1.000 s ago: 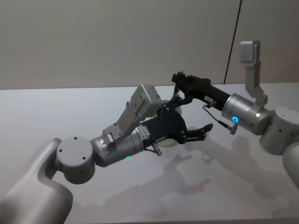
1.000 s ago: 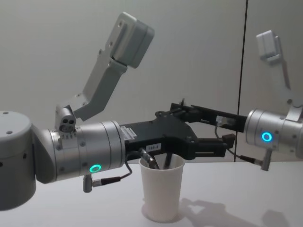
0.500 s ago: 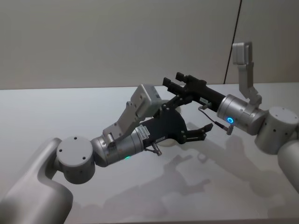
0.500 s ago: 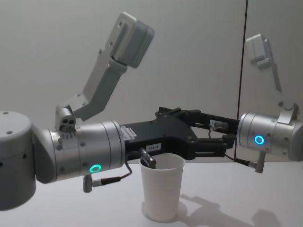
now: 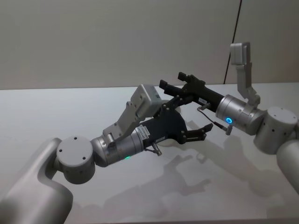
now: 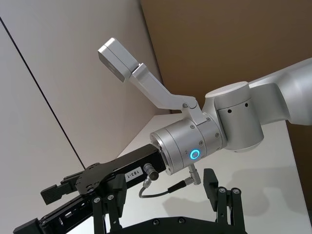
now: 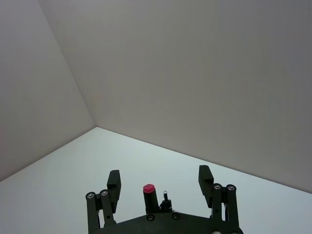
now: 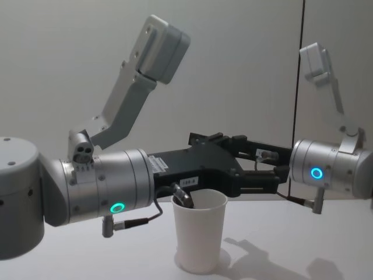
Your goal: Place the pen into the pen holder.
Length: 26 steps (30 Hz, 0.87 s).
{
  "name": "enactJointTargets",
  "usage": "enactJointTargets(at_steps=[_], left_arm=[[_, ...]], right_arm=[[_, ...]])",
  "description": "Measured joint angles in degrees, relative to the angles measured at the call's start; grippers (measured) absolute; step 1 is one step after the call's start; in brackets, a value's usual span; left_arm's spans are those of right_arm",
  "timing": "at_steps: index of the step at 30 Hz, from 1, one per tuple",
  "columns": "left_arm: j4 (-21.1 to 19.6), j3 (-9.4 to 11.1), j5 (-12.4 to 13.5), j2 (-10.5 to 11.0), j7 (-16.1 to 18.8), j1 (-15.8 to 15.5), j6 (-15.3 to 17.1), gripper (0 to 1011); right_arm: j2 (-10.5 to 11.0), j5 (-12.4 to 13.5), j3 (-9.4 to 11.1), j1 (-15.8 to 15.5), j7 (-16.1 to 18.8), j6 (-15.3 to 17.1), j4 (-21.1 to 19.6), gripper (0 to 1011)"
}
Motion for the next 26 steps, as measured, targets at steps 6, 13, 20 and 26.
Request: enactJointTargets(at_steps=[6,13,20,26], left_arm=[[0.0,0.0,0.0,0.0,0.0,0.0,0.0,1003],[0.0,0.0,0.0,0.0,0.0,0.0,0.0,1003],[0.0,0.0,0.0,0.0,0.0,0.0,0.0,1003],[0.0,0.0,0.0,0.0,0.0,0.0,0.0,1003]], right_arm=[[0.0,0.0,0.0,0.1,0.0,0.0,0.1,1001],[-0.1,-0.1,-0.1,0.1,0.0,-0.1,0.2,1001],[-0.1,-0.1,-0.1,0.1,0.0,-0.1,0.2,1001],[-0.1,-0.1,-0.1,0.1,0.0,-0.1,0.3,1001]])
